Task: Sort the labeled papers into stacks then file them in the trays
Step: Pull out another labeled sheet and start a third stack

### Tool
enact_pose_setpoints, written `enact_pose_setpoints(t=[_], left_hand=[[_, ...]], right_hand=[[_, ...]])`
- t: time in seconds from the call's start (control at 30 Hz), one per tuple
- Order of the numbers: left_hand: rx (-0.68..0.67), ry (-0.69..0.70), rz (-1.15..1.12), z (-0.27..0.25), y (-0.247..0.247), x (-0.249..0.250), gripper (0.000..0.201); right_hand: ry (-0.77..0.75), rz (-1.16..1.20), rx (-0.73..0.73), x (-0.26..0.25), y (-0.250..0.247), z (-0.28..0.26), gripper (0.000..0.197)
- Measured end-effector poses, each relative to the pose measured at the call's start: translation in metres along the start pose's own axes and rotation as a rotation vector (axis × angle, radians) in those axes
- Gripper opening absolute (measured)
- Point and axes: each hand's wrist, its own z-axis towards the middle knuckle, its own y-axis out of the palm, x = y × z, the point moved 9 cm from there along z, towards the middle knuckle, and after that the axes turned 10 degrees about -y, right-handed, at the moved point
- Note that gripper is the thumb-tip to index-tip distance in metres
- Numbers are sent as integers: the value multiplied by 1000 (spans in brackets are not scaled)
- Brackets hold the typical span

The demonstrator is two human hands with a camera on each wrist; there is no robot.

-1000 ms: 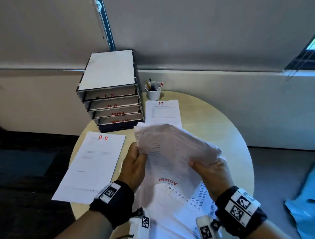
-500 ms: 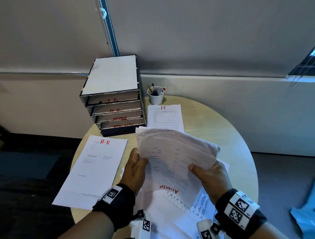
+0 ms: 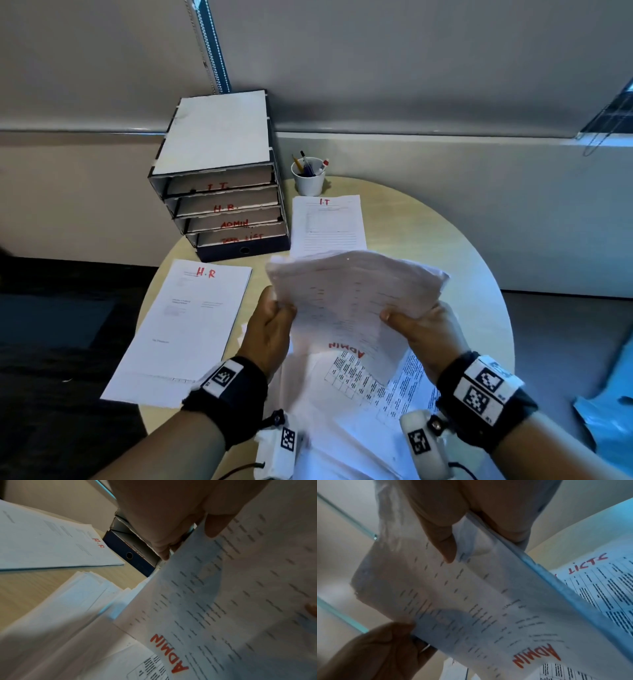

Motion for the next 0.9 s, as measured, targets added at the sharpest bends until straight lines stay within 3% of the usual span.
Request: enact_pose_setpoints(t=[0.2,0.3,0.43,0.5,0.63,0.73,0.9], left_hand=[[-22,-25,105,12,5,-9,37],[-21,85,263,21,6,8,31],[-39,329,520,18,21,66,20],[-41,471,681,14,36,100,13],[-107,633,1147,9,85,121,19],[-153,703,1388,-1,117,111,14],[-269,824,1449,-19,159,99,17]], right_hand=[[20,-45,17,14,-2,2,16],[-2,-97,52,6,-14,8,16],[-305,-310,148,-53,-60,20,34],[-444,-429,62,-88,-66,23,45],[-559,-958,-310,-111,-38,14,45],[-623,-1048,-316,-109,-28,0,40],[-618,-1270,-415,-69,-3,-11,11]])
